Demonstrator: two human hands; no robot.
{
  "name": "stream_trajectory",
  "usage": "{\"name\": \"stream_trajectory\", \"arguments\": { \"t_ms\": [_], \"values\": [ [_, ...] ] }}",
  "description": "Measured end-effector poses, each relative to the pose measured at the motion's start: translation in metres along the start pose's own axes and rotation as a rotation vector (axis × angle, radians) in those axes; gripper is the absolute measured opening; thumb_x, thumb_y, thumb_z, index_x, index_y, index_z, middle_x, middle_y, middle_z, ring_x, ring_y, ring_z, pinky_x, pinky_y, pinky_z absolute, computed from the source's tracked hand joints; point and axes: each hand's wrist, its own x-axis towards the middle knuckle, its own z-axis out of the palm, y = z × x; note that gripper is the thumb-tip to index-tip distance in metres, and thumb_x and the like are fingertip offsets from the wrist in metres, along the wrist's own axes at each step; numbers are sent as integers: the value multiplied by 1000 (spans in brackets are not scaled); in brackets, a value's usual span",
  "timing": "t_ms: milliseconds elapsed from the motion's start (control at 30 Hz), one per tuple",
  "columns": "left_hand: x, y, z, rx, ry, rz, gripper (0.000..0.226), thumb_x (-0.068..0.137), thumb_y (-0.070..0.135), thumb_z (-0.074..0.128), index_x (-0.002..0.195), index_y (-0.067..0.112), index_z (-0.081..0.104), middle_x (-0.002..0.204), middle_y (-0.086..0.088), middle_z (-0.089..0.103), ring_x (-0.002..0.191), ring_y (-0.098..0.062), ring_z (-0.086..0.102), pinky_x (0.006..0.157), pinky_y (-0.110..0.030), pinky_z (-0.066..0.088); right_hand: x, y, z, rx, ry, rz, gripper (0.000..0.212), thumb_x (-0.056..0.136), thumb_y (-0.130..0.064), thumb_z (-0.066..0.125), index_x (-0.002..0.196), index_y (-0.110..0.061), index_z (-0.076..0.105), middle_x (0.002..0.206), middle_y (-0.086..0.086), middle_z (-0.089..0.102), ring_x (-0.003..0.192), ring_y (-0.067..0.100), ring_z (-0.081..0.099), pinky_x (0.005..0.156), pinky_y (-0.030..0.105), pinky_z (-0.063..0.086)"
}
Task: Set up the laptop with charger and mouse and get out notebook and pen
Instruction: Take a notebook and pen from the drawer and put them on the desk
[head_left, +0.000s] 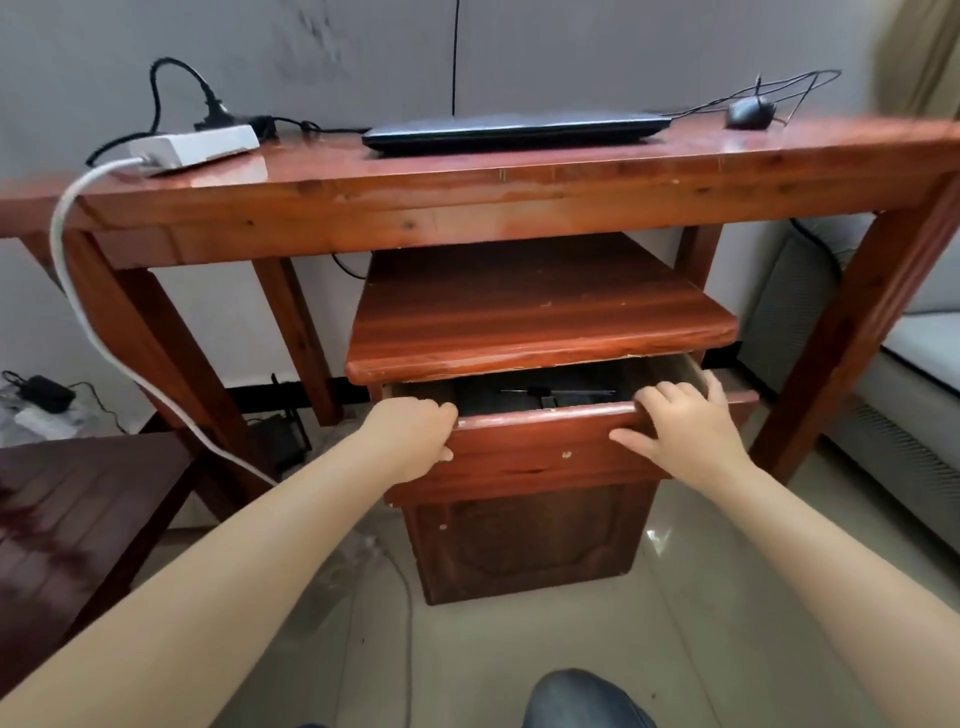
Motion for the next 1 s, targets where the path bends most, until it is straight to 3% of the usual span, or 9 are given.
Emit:
{"name": "stream_trajectory", "arguments": {
  "t_ms": [100,200,300,433,567,667,800,900,1000],
  "values": [
    [-5,0,-6,57,-5,64,32,93,34,49,116,12,52,112,-6,63,101,-24,61,73,-29,45,4,9,-13,44,-61,-126,41,83,-48,59,95,-10,63,94,6,69,90,23,64,79,32,47],
    [-14,3,0,82,-30,156,31,92,35,50,114,14,53,109,-5,65,98,-24,62,68,-27,40,-11,16,-13,126,17,-294,34,67,-33,80,70,-3,64,65,10,66,58,27,64,54,24,37],
    [-25,11,13,101,-90,226,29,90,34,52,113,16,53,107,-5,65,96,-24,62,71,-30,46,-35,15,-3,134,66,-380,41,48,-25,91,53,-4,55,44,5,52,37,22,55,51,13,29],
    [-25,25,26,132,-174,299,23,87,27,55,106,14,55,106,-6,65,95,-26,61,68,-30,44,-50,11,13,245,-26,-403,56,47,-23,93,55,-16,38,55,-8,32,38,24,54,39,15,22],
    [-22,31,35,126,-222,327,25,85,27,56,105,12,55,105,-7,65,94,-27,61,64,-29,41,-53,13,24,330,-148,-353,45,63,-26,85,62,-15,41,57,-12,27,51,24,48,45,22,28],
    [-17,25,34,20,-309,283,44,83,49,57,102,9,56,90,-5,60,79,-23,58,57,-24,38,-38,18,23,391,-382,-228,29,85,-39,60,69,-19,46,65,-9,43,69,20,49,57,25,34],
    [-2,21,36,-290,-384,96,50,90,58,33,83,14,54,75,1,52,59,-9,44,52,-20,34,0,-7,15,452,-650,-40,38,99,-34,33,106,-11,64,111,7,63,106,25,55,91,32,41],
    [13,28,38,-349,-320,-4,48,97,44,32,111,6,59,106,-11,62,92,-26,57,78,-32,45,22,-32,15,284,-777,-4,32,97,-12,36,114,1,60,124,19,60,112,31,55,91,30,44],
    [26,38,41,-381,-270,-103,44,98,33,37,128,3,47,132,-16,52,118,-30,51,96,-34,42,24,-45,23,245,-874,-27,31,90,-1,39,110,4,62,120,23,62,107,34,58,86,32,48]
  ]
}}
